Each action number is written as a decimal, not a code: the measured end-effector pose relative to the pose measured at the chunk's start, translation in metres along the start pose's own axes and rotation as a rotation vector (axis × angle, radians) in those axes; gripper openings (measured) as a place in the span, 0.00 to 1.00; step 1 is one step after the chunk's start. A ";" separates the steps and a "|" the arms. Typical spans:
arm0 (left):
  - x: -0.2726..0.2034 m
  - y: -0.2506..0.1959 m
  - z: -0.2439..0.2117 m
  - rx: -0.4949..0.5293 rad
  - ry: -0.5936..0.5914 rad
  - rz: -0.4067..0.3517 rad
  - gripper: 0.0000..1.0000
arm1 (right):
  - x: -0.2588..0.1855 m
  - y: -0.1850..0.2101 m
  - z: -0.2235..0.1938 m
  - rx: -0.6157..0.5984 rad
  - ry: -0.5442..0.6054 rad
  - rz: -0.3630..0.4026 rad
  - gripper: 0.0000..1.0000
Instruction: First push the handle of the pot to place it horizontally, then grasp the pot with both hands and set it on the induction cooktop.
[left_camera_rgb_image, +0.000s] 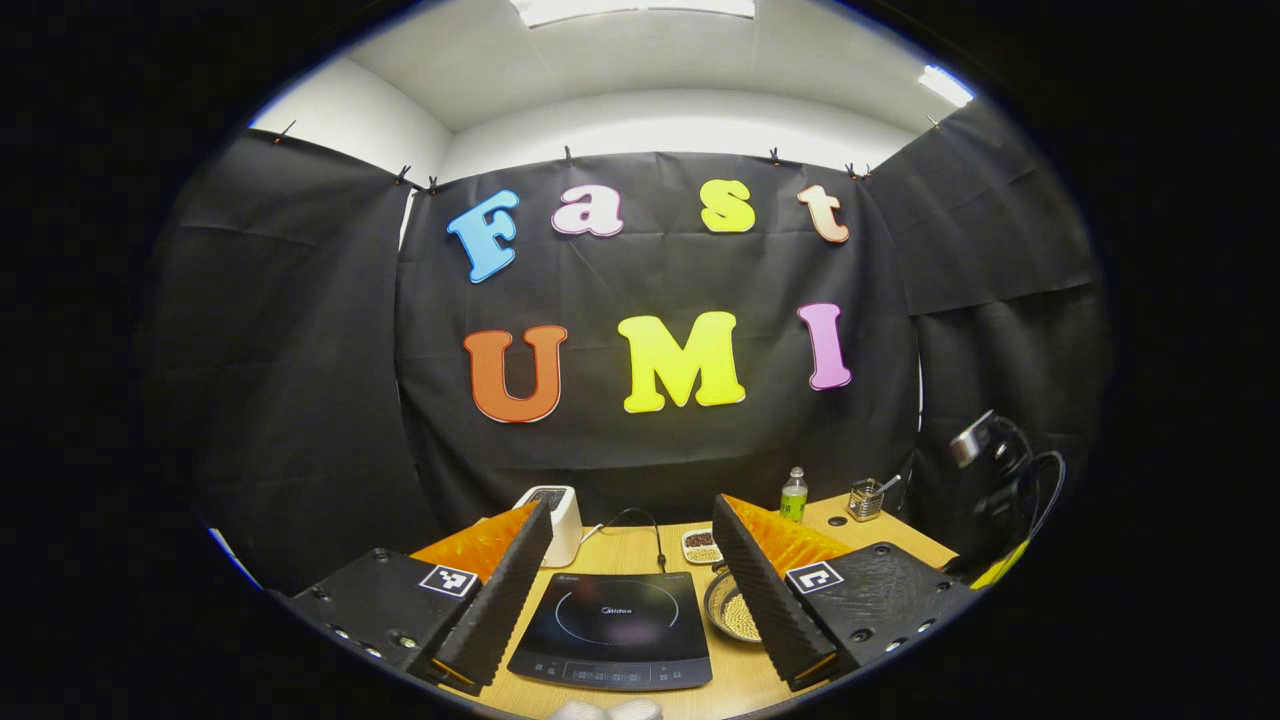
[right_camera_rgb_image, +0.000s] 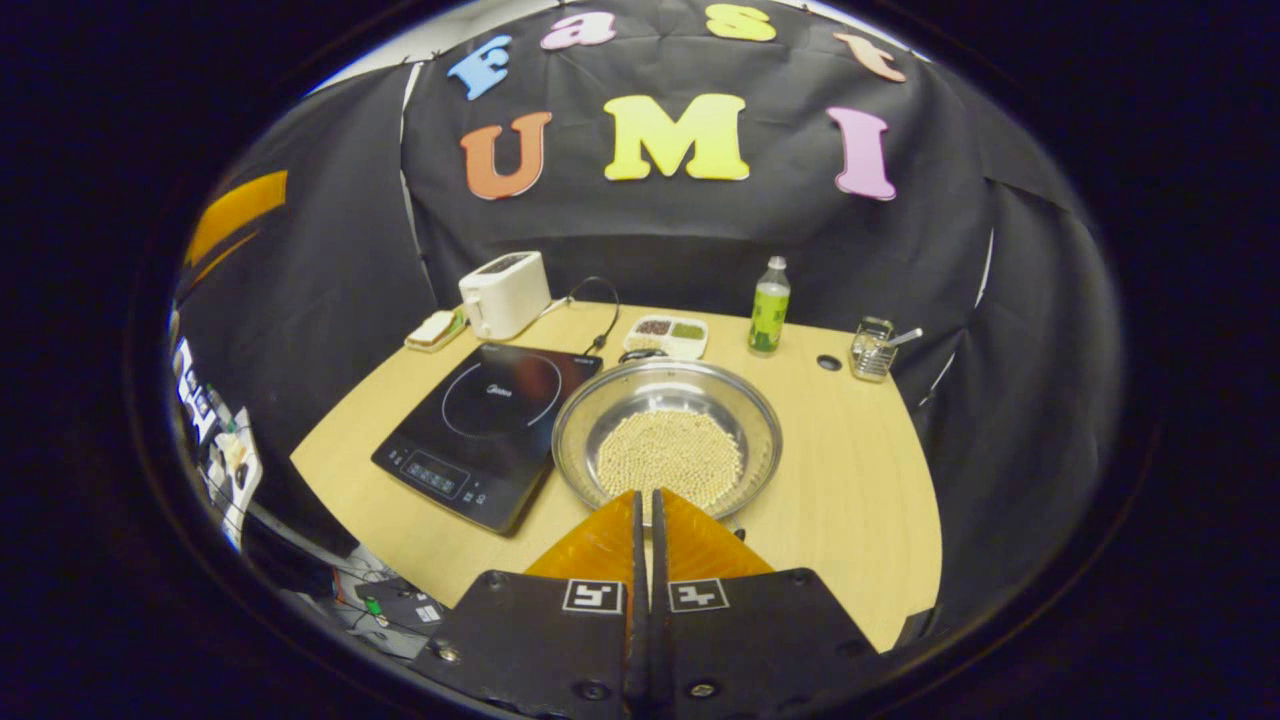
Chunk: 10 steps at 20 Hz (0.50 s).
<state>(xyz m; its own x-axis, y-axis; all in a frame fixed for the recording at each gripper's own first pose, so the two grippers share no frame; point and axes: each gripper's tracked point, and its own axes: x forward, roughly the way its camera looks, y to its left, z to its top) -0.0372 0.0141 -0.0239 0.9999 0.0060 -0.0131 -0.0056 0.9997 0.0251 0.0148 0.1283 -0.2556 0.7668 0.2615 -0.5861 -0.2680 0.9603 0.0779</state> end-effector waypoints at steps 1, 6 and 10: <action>-0.001 0.001 0.000 0.000 0.002 0.008 0.96 | 0.008 0.001 -0.009 -0.012 0.031 0.006 0.04; -0.008 0.007 -0.004 0.009 0.016 0.050 0.96 | 0.049 0.012 -0.052 -0.022 0.148 0.044 0.04; -0.015 0.013 -0.007 0.015 0.032 0.090 0.96 | 0.075 0.012 -0.075 -0.029 0.227 0.057 0.04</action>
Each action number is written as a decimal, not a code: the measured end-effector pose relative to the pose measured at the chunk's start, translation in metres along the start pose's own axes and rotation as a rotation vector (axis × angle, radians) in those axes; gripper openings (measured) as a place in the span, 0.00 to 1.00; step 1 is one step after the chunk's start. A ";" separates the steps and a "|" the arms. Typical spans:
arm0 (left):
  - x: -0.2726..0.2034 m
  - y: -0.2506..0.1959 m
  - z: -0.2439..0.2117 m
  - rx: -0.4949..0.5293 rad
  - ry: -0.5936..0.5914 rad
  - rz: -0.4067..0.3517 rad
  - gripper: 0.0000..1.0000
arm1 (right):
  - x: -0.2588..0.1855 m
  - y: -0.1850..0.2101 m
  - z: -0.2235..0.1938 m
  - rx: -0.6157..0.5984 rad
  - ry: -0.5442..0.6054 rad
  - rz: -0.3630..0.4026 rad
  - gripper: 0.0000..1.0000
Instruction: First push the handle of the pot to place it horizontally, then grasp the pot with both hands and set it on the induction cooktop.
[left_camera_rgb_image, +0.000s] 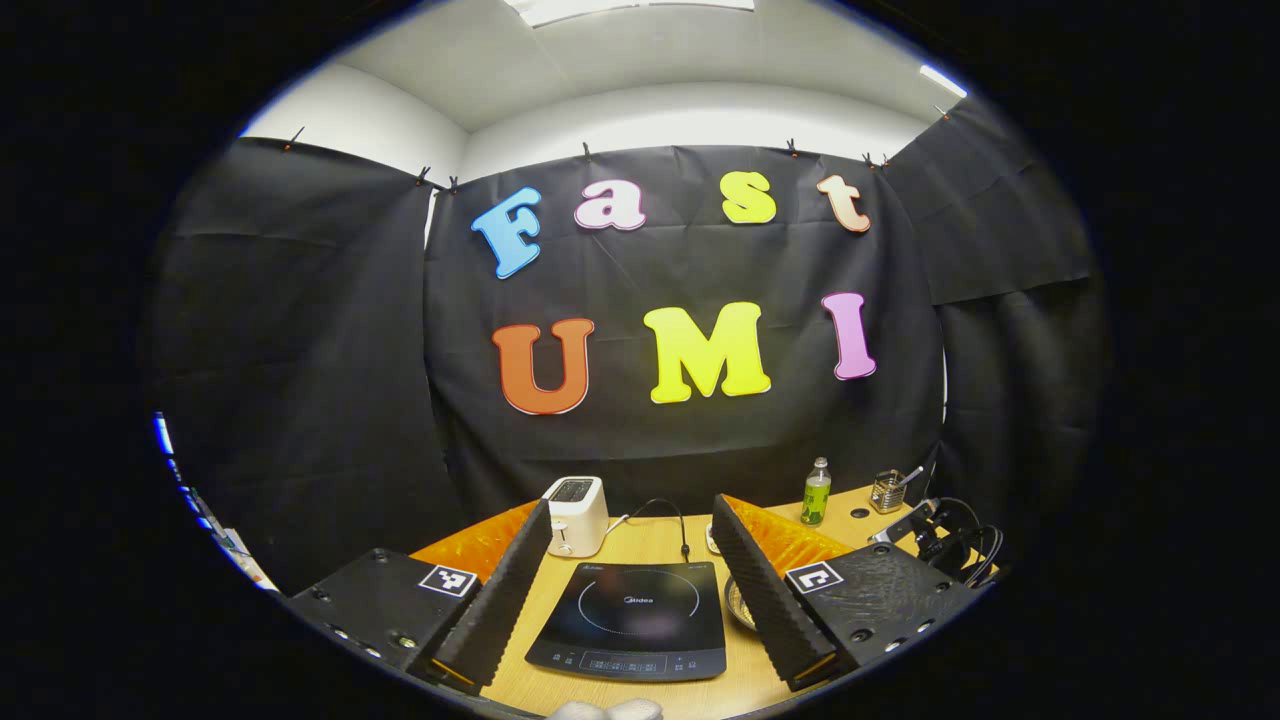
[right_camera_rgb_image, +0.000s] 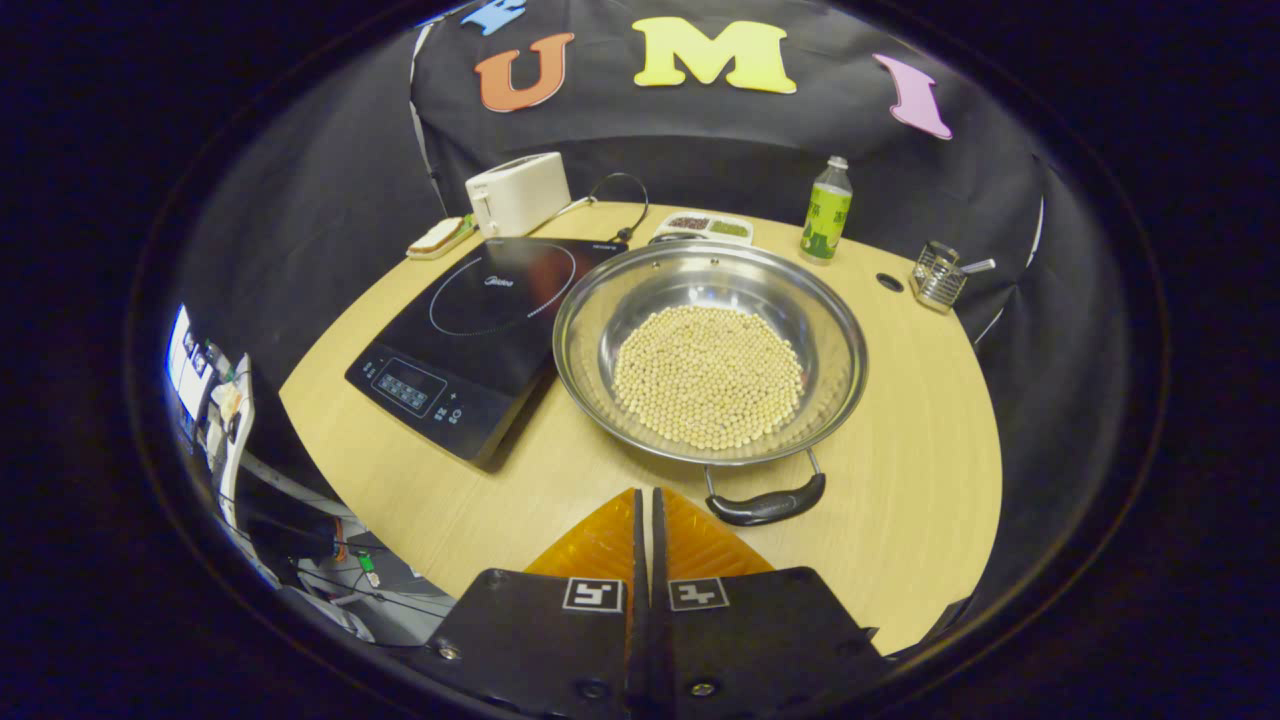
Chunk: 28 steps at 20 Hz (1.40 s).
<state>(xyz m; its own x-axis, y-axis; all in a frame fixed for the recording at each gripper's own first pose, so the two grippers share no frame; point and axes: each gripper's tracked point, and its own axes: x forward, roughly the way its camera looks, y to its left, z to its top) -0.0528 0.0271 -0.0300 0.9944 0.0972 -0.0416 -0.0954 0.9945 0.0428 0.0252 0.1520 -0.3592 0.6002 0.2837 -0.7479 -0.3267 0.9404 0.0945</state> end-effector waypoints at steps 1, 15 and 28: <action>-0.002 0.002 -0.002 0.003 0.004 0.010 0.96 | 0.006 -0.002 -0.002 -0.005 0.013 -0.001 0.04; -0.003 0.008 -0.013 0.013 0.058 0.099 0.96 | 0.037 -0.021 -0.007 0.018 0.064 0.035 0.04; 0.005 -0.034 -0.013 -0.001 0.082 0.143 0.96 | 0.032 -0.080 -0.008 0.010 0.078 0.062 0.04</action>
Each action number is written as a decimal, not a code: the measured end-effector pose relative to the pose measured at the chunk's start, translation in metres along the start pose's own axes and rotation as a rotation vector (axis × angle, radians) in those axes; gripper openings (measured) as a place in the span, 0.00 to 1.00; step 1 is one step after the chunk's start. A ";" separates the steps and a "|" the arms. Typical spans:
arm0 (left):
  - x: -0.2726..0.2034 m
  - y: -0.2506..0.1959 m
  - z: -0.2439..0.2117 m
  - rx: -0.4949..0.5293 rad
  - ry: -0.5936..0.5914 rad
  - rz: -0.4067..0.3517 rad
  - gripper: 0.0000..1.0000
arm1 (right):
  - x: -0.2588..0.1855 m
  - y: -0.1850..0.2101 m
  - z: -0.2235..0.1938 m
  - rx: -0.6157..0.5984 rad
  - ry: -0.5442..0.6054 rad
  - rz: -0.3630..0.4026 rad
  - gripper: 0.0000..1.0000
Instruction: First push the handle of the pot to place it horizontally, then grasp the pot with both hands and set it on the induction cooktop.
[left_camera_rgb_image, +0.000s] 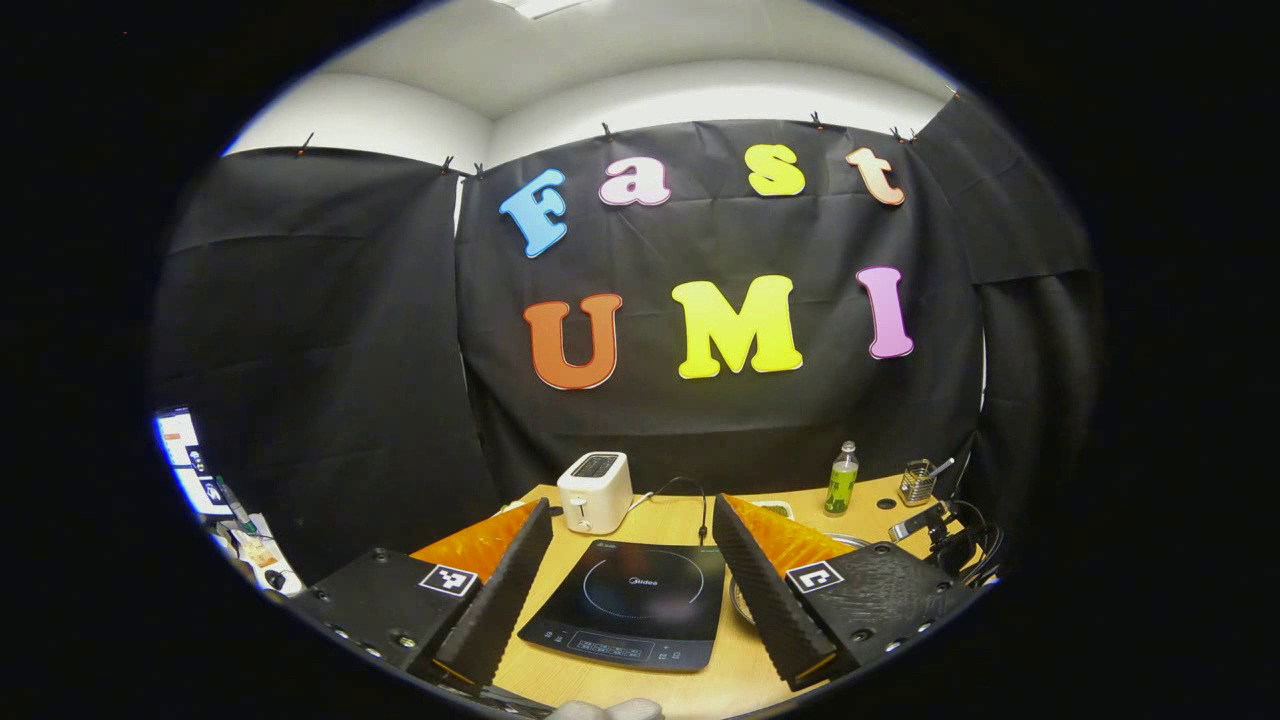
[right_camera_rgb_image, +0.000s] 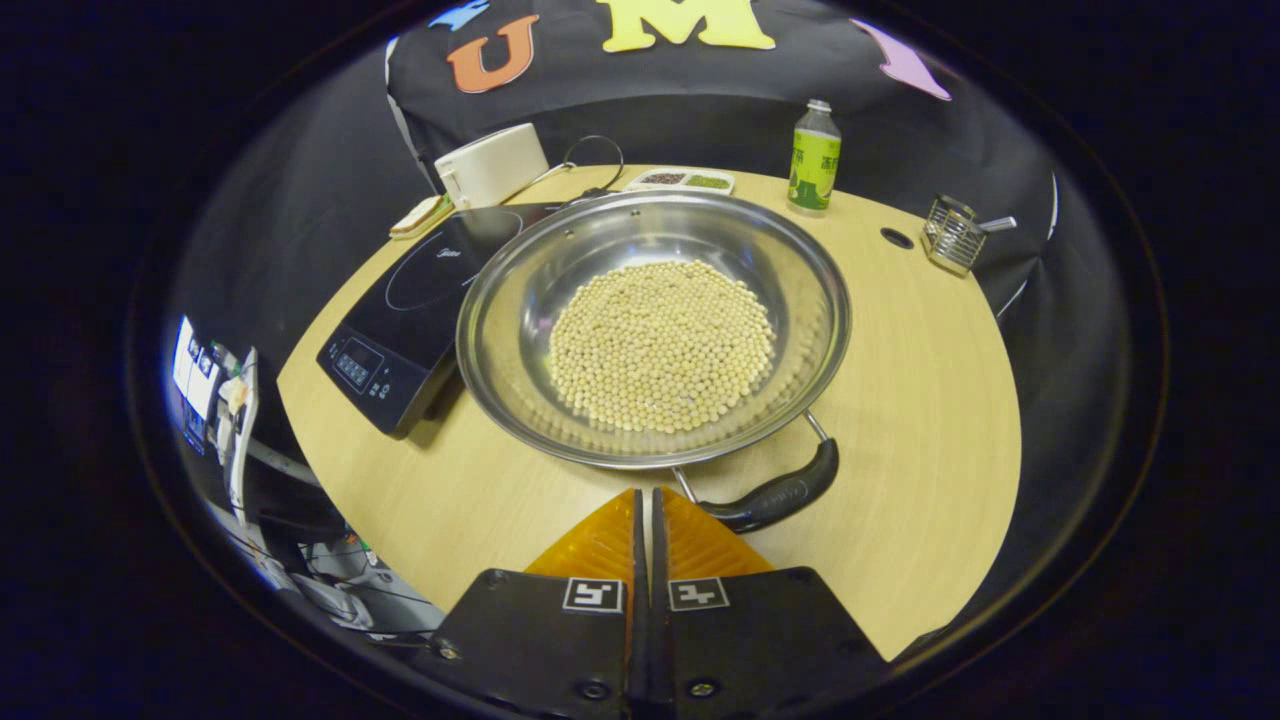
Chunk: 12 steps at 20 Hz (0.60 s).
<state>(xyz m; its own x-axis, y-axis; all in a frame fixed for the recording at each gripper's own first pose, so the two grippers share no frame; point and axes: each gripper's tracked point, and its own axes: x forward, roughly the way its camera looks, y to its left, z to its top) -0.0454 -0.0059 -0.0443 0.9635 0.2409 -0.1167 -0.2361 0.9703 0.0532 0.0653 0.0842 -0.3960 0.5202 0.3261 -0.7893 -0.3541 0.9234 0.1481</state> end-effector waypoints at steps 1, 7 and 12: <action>-0.001 -0.003 0.000 0.000 0.002 0.007 0.96 | -0.001 -0.005 0.001 -0.004 0.000 0.002 0.04; -0.003 -0.023 0.002 -0.006 0.015 0.058 0.96 | -0.003 -0.036 0.005 -0.038 0.004 0.024 0.04; -0.006 -0.046 0.004 -0.017 0.016 0.092 0.96 | -0.003 -0.065 0.011 -0.069 0.000 0.044 0.04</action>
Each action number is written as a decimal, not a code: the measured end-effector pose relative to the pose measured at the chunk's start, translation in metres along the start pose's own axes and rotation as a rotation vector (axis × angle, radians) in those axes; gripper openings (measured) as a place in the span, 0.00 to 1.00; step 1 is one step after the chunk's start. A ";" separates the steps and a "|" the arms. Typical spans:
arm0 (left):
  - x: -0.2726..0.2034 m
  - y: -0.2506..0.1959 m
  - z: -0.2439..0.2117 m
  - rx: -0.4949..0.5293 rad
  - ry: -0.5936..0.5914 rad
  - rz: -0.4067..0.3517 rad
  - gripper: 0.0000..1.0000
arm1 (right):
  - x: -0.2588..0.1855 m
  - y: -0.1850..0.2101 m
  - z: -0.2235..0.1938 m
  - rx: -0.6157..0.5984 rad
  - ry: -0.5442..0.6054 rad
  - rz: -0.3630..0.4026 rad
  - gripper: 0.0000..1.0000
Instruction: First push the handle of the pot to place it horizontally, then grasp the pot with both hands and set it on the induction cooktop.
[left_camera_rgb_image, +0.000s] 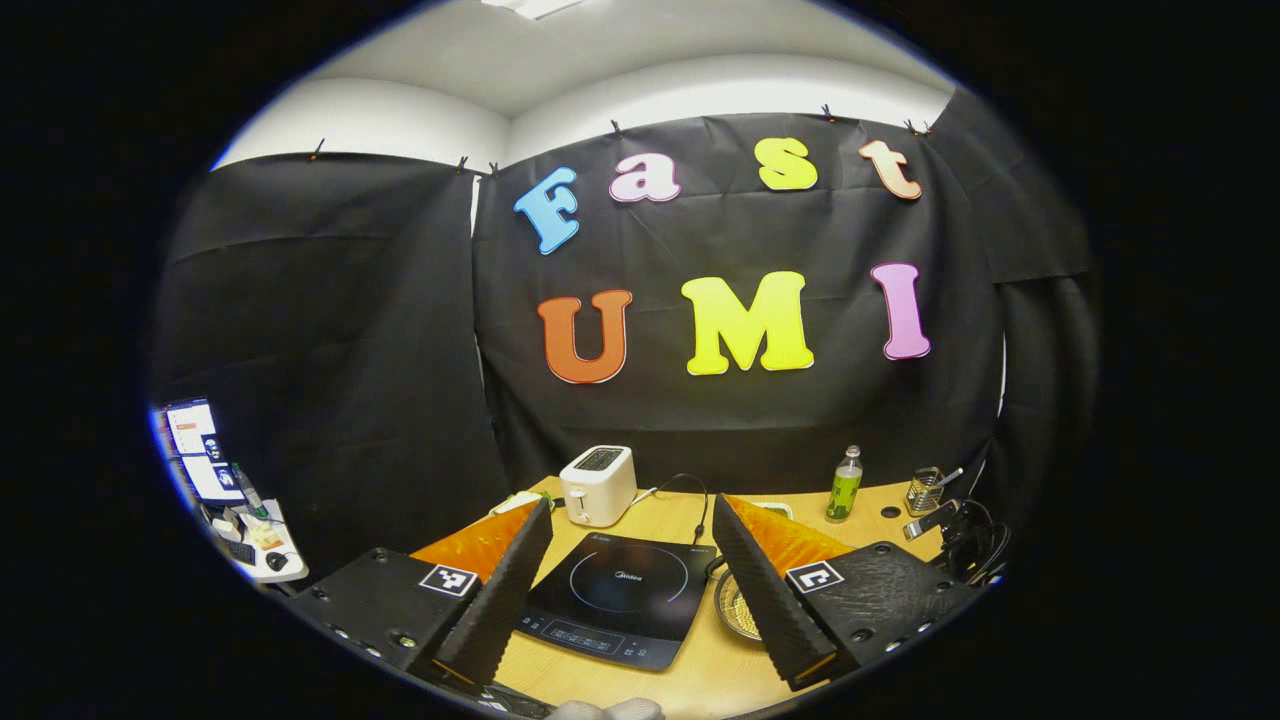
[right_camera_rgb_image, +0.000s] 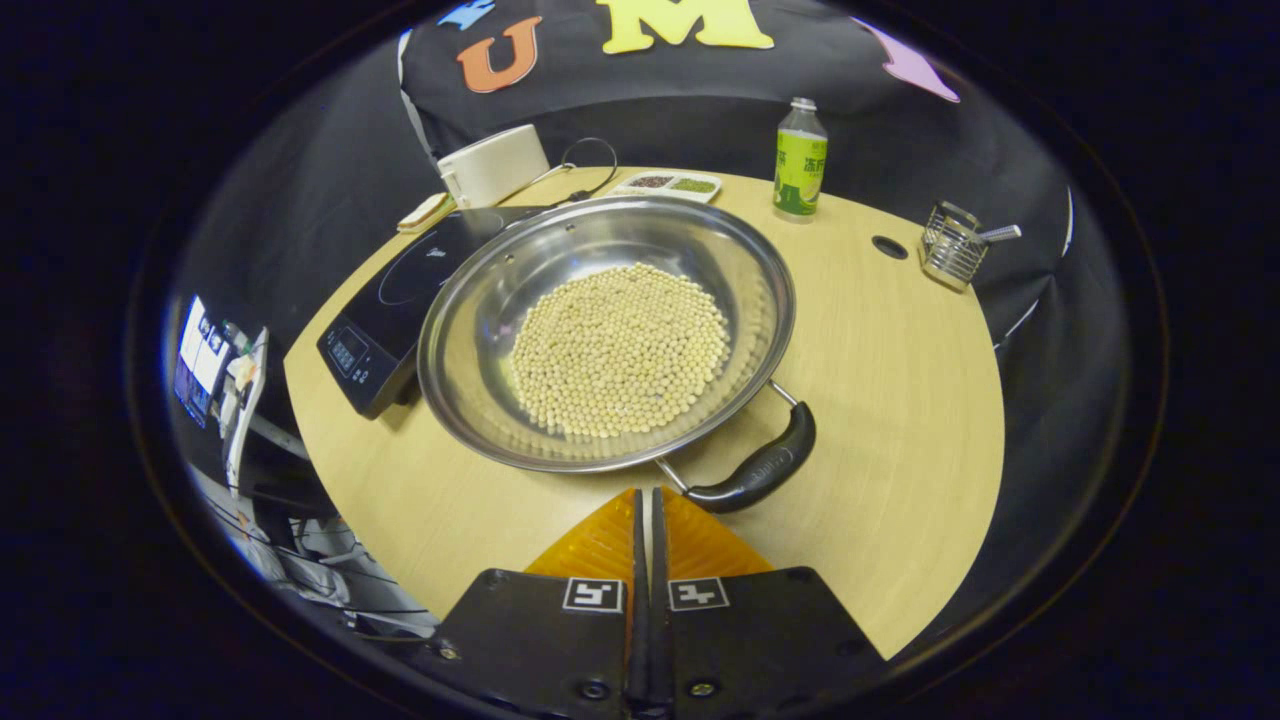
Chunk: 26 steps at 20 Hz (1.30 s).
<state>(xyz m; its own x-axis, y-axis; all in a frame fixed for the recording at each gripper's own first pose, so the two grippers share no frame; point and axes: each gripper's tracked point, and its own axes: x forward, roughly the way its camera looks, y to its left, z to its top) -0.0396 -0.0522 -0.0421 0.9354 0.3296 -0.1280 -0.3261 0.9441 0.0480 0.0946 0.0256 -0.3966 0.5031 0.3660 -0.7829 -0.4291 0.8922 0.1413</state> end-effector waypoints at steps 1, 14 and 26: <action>-0.001 -0.003 0.000 0.000 0.002 0.008 0.96 | 0.000 -0.006 0.002 -0.004 -0.002 0.002 0.00; -0.002 -0.016 -0.014 -0.005 0.023 0.072 0.96 | 0.006 -0.068 0.027 -0.047 -0.012 -0.034 0.04; 0.018 -0.021 -0.024 0.004 0.036 0.016 0.96 | 0.017 -0.089 0.042 -0.077 -0.024 -0.073 0.00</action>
<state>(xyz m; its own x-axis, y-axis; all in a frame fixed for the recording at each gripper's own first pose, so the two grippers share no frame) -0.0196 -0.0661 -0.0692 0.9246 0.3443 -0.1631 -0.3400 0.9389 0.0540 0.1729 -0.0362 -0.3965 0.5528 0.3075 -0.7745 -0.4462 0.8942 0.0366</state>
